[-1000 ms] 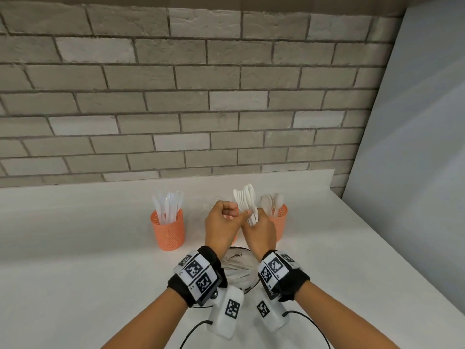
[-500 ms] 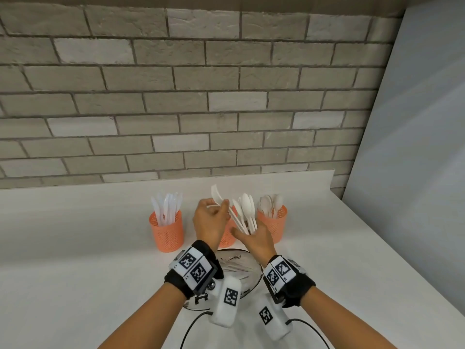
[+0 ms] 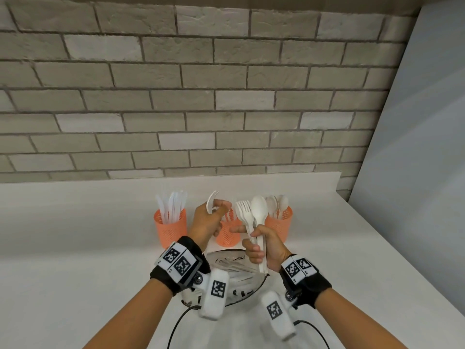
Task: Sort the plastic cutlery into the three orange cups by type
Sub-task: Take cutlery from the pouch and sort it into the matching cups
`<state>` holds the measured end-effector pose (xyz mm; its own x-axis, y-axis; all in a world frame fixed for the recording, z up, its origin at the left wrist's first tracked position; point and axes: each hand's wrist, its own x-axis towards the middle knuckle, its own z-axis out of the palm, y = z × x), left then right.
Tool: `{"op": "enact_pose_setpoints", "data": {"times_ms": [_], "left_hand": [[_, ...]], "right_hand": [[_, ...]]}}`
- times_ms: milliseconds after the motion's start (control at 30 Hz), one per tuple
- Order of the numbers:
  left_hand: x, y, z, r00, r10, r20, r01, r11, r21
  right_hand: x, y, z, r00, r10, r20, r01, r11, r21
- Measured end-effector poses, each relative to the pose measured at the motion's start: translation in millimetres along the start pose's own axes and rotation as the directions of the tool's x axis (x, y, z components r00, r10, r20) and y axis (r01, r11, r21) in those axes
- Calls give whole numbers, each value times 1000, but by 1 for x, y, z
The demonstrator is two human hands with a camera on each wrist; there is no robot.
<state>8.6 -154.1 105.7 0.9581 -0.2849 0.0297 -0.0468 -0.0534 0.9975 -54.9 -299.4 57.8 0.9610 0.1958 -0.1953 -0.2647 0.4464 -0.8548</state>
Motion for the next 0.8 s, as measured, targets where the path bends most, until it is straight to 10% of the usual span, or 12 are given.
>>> {"op": "enact_pose_setpoints", "data": {"times_ms": [800], "left_hand": [[-7, -16, 33, 997, -74, -27, 72, 996, -52]], "right_hand": [[-1, 2, 4, 980, -106, -171, 78, 984, -161]]}}
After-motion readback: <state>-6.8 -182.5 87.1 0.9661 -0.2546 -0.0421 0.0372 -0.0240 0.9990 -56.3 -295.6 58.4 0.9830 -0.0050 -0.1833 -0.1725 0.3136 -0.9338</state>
